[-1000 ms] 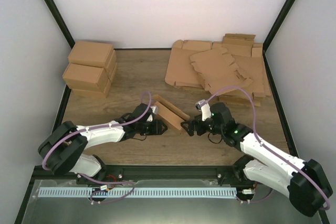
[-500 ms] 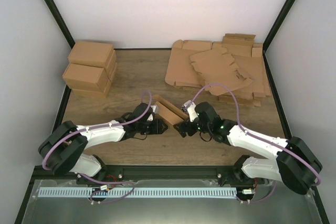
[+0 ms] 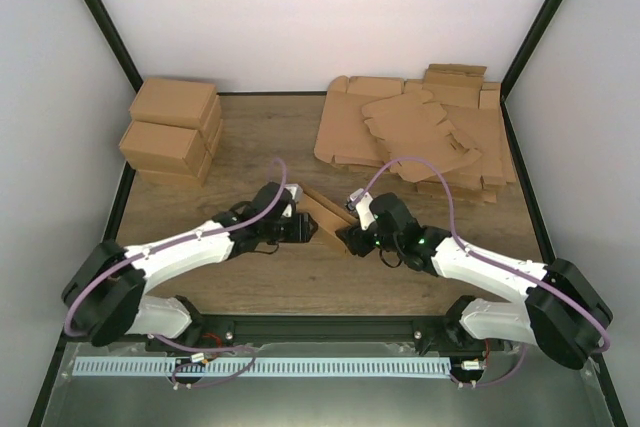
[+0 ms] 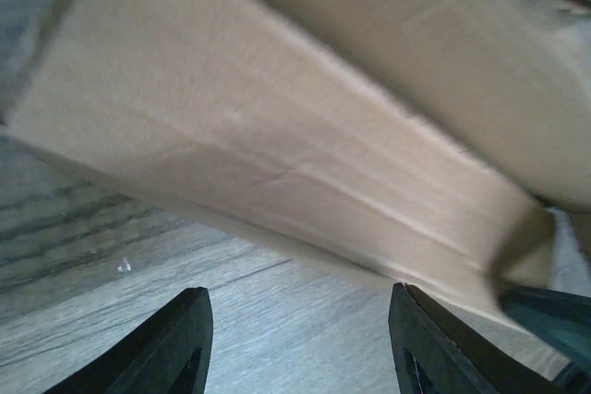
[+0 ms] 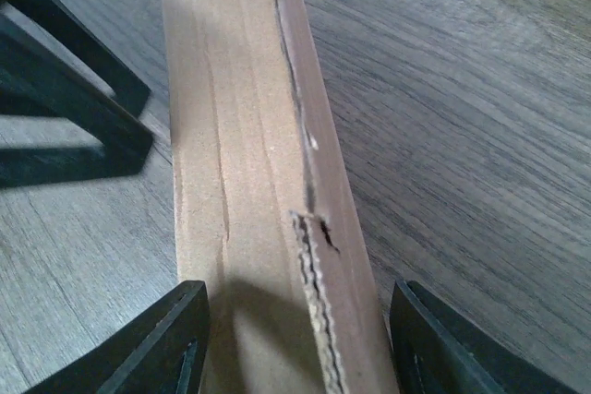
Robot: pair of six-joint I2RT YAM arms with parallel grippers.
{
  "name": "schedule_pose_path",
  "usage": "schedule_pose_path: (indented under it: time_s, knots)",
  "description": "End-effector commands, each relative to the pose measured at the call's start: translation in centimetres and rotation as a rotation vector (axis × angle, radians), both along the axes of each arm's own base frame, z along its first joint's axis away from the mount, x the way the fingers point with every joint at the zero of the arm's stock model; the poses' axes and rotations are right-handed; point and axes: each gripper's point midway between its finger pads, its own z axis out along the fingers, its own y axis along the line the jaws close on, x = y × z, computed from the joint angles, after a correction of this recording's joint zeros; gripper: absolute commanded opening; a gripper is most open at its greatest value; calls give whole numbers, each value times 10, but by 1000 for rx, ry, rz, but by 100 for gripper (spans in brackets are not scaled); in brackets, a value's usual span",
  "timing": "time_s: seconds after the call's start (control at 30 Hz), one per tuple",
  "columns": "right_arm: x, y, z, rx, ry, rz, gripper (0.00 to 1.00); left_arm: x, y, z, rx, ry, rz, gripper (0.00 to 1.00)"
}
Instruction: Fold the paper box
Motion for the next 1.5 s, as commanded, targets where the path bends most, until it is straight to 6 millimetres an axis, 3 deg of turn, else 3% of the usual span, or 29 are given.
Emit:
schedule_pose_path:
  time_s: [0.0, 0.17, 0.33, 0.43, 0.6, 0.73, 0.87, 1.1, 1.27, 1.47]
  knots:
    - [8, 2, 9, -6, -30, -24, 56, 7, 15, 39, 56, -98, 11, 56]
    - [8, 2, 9, 1, -25, -26, 55, 22, 37, 63, 85, -141, 68, 56]
    - [7, 2, 8, 1, -20, -24, 54, 55, 63, 85, 100, -228, 119, 57]
    - [8, 2, 10, 0, -17, -30, 54, 72, 64, 88, 137, -297, 67, 69]
    - [7, 3, 6, -18, 13, -31, 54, 89, 57, 88, 215, -394, -37, 76]
    - [7, 2, 6, -19, 16, -39, 54, 90, 43, 85, 227, -453, -176, 81]
    - [7, 3, 5, -22, 28, -40, 54, 96, 48, 83, 286, -467, -200, 82]
    - [4, 7, 6, -13, 47, -18, 54, 99, 42, 60, 275, -442, -349, 83]
    - [2, 8, 4, -9, 57, -11, 54, 102, 39, 60, 236, -457, -419, 80]
    - [3, 8, 3, -9, 54, -13, 54, 106, 32, 58, 211, -449, -464, 52]
